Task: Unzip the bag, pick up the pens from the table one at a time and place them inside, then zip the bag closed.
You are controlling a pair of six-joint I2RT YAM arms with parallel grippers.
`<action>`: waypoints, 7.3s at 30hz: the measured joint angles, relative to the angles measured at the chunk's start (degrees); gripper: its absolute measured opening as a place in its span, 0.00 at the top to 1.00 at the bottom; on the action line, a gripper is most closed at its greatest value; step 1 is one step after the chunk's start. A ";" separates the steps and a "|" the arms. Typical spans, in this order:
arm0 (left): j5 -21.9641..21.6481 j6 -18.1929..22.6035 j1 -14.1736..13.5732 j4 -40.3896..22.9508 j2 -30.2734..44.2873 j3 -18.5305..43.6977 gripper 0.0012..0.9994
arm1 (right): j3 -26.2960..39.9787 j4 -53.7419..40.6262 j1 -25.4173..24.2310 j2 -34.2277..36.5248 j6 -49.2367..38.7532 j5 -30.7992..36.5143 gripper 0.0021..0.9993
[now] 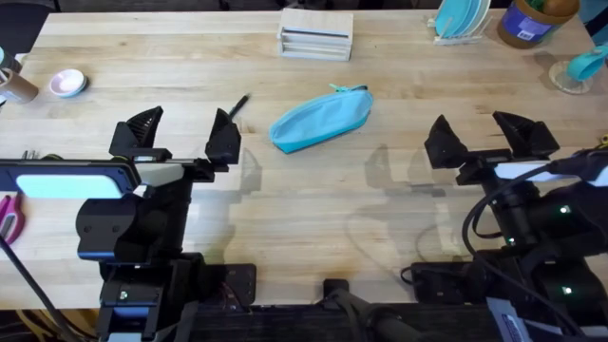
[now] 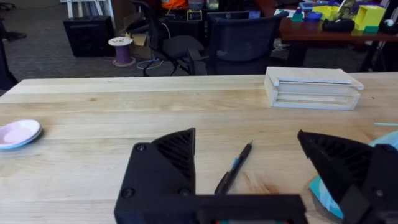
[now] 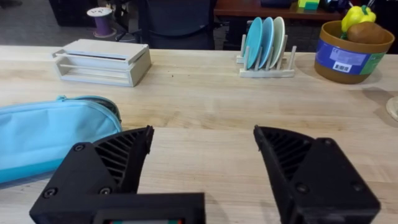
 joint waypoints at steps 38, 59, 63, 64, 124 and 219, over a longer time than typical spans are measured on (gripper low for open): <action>1.33 1.20 0.00 -34.42 16.80 33.24 0.01 | 33.48 -33.85 -0.11 17.34 -0.24 -9.58 0.00; 4.95 3.54 0.01 -70.01 57.28 84.79 0.01 | 88.89 -77.56 -0.11 66.71 -0.87 -10.88 0.00; 5.98 4.35 0.01 -70.49 57.64 85.91 0.01 | 90.37 -78.30 -0.11 68.11 -0.90 -10.89 0.00; 6.29 4.49 0.00 -70.53 57.64 85.96 0.01 | 90.42 -78.36 -0.11 68.08 -0.90 -10.91 0.00; 32.85 33.40 -2.03 -39.44 77.96 49.35 0.01 | 90.58 -62.18 -0.09 74.01 -2.12 -10.88 0.00; 38.38 31.78 -7.10 -29.77 85.42 49.33 0.96 | 90.79 -50.35 18.40 109.05 -0.14 -27.10 0.00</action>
